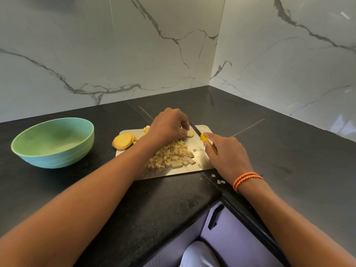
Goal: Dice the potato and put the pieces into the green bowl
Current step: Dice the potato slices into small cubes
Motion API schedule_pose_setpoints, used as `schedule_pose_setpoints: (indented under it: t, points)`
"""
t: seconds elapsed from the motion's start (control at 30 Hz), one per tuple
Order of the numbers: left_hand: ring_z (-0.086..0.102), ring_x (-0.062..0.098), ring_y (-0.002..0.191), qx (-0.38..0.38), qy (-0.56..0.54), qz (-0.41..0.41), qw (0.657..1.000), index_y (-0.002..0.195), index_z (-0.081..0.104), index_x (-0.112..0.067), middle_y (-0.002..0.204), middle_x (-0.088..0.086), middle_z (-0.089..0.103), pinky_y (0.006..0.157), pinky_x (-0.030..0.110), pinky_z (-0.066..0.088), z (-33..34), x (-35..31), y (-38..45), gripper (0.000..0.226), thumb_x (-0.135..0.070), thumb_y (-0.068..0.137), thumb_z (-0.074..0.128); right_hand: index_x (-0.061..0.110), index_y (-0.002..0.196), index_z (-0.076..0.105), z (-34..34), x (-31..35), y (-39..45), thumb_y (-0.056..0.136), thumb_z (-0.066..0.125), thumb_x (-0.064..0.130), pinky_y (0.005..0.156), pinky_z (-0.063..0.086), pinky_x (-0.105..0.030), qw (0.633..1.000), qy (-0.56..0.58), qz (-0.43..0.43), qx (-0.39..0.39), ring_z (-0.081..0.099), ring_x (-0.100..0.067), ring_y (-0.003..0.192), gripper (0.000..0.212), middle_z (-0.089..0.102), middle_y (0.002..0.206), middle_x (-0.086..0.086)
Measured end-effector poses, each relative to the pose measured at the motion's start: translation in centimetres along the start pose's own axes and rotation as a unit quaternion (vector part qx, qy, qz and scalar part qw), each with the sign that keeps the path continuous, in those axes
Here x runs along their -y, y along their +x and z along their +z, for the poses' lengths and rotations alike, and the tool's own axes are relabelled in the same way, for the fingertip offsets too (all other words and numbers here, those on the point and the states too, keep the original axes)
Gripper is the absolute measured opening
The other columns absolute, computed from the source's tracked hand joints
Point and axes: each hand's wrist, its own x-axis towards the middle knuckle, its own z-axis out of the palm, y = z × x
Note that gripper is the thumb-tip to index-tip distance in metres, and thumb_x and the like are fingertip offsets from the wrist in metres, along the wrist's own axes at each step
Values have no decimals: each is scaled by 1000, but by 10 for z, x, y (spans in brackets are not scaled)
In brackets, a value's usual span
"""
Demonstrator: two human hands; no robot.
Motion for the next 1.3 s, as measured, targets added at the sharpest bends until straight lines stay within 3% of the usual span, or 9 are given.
schedule_pose_setpoints:
  t: [0.23,0.6,0.77,0.93,1.3]
  points:
    - [67,7,81,14,-19,-37,999,100,83,-21,90,-9,74,68,18,50,7,10,2,12,-26,89,85,25,145,55,2,3,4,106,44,37,73,58,-42,1000,-14,-9,21,65,-19,74,42,74,92,-5]
    - [67,6,77,13,-12,-47,999,95,83,-26,85,-12,73,59,18,46,12,6,4,14,-37,87,86,25,145,56,3,6,4,106,44,36,75,59,-42,1000,-8,-8,19,65,-18,75,42,75,95,-5]
    - [66,6,77,12,-3,-44,999,95,82,-27,83,-14,70,61,20,49,11,5,4,13,-37,88,85,27,146,54,3,6,3,106,44,37,75,59,-41,1000,-4,-12,16,65,-17,76,42,76,99,-5]
    - [66,6,80,14,2,-46,999,93,82,-29,80,-18,66,73,28,60,10,6,5,11,-37,87,86,26,144,56,1,4,3,106,44,37,74,58,-41,1000,-10,-1,9,66,-21,76,42,76,96,-6]
    - [64,7,77,6,18,-39,999,97,83,-28,79,-18,62,63,20,50,10,4,6,14,-37,88,84,29,146,54,5,2,5,106,43,39,77,59,-41,1000,-19,-3,24,66,-20,78,42,76,99,-6]
